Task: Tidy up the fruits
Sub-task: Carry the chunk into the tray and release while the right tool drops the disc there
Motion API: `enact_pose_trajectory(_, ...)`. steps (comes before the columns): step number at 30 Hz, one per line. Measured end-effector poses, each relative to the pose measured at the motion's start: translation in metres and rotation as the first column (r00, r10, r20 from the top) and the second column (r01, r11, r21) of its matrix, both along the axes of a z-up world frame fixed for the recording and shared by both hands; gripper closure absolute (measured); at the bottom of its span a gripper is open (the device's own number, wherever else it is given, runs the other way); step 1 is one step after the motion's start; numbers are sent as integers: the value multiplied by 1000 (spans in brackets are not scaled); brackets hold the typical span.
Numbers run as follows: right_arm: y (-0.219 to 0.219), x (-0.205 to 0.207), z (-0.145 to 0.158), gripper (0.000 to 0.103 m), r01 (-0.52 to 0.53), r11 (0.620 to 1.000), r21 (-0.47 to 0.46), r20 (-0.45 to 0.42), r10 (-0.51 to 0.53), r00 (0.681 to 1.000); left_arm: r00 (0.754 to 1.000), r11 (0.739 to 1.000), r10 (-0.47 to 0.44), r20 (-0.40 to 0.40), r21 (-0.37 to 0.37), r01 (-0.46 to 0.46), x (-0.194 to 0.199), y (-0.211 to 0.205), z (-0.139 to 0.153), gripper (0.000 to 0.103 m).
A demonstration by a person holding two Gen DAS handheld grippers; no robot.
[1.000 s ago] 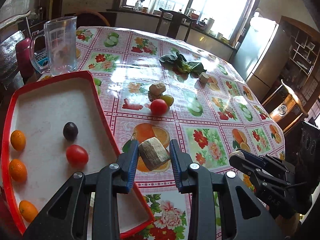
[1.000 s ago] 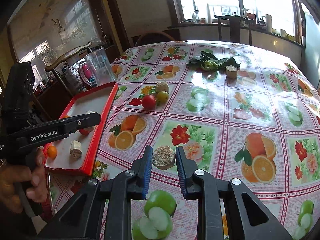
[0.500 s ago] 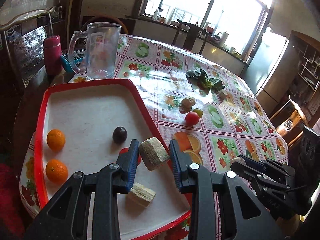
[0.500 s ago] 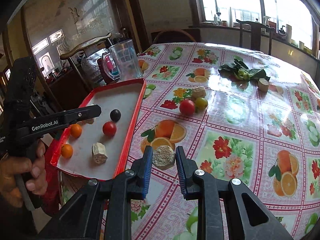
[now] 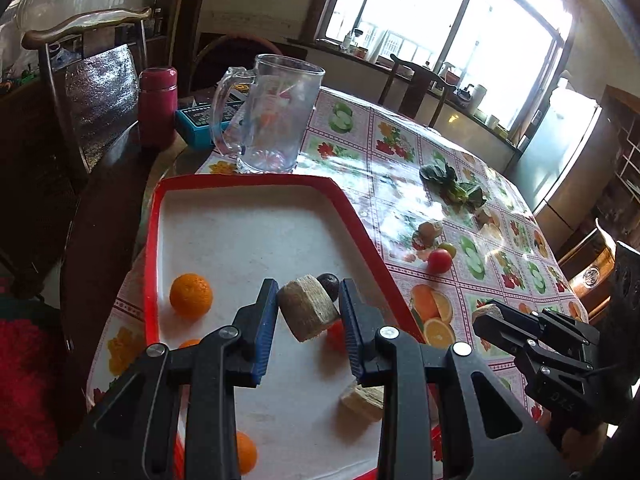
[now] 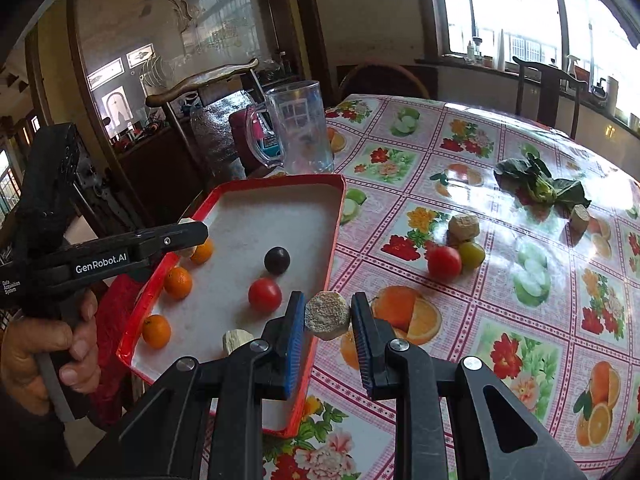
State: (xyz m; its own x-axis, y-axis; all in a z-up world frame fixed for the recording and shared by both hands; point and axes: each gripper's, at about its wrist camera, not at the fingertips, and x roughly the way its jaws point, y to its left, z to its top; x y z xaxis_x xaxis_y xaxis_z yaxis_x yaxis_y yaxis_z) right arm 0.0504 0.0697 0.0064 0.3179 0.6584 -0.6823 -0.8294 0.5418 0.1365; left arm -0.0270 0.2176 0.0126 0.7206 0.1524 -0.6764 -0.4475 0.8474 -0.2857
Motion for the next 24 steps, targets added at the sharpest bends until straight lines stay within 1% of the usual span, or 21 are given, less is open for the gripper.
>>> enact_pose_trajectory(7, 34, 5, 2, 79, -42, 999, 9, -9, 42, 999, 999, 999, 40, -6, 1, -40, -6, 23, -2, 75)
enact_pose_trajectory(12, 63, 20, -2, 79, -60, 998, 4, -34, 60, 998, 998, 999, 55, -20, 1, -55, -5, 37, -5, 74)
enact_pose_trajectory(19, 108, 47, -17, 79, -83, 996, -25, -83, 80, 993, 995, 997, 76, -70, 14, -75, 10, 67, -13, 74)
enact_pose_trajectory(24, 137, 61, -35, 79, -108, 991, -78, -109, 99, 989, 988, 997, 80, -128, 15, -79, 33, 89, -25, 74)
